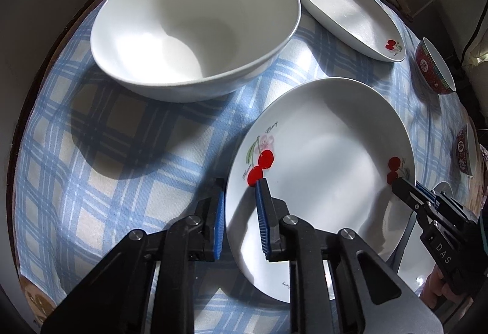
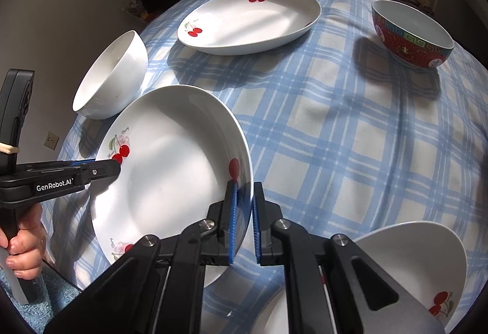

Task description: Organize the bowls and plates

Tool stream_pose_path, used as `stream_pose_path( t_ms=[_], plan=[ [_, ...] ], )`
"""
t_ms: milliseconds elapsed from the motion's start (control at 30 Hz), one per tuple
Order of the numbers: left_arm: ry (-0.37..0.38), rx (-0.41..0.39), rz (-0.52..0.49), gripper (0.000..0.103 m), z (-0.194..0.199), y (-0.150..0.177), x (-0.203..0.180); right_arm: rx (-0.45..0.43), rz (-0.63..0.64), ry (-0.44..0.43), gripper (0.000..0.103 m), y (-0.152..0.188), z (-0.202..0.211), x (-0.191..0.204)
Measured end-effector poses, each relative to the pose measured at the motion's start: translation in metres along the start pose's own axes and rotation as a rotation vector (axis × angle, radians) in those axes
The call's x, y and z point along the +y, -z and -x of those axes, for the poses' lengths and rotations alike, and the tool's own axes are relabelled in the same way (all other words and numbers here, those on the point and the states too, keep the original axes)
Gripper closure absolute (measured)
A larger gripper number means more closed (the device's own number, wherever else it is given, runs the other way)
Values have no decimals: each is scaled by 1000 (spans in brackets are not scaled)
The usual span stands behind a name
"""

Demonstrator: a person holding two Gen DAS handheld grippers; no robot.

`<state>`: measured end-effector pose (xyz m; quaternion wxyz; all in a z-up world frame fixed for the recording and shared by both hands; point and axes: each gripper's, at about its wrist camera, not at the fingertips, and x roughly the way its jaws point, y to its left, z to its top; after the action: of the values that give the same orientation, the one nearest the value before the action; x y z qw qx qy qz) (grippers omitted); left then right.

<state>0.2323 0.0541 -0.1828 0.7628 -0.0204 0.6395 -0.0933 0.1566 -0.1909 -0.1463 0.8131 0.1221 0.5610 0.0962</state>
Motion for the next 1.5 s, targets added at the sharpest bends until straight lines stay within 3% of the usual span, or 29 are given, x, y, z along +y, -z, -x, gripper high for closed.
stream_pose_path(
  t_ms=[100, 267, 700, 867, 1300, 1500],
  plan=[
    [12, 1, -12, 85, 1, 1, 3, 16, -35, -38, 90, 3, -2, -4],
    [-2, 4, -33, 85, 6, 13, -2, -6, -4, 4, 90, 6, 7, 2],
    [51, -27, -67, 85, 34, 24, -10, -72, 54, 52, 91, 9, 43, 1],
    [35, -44, -133, 85, 41, 35, -40, -73, 28, 61, 91, 18, 59, -9],
    [88, -50, -224, 85, 61, 55, -98, -74, -47, 116, 91, 42, 108, -43],
    [70, -52, -278, 85, 60, 65, -134, -76, -69, 151, 91, 61, 131, -60]
  ],
)
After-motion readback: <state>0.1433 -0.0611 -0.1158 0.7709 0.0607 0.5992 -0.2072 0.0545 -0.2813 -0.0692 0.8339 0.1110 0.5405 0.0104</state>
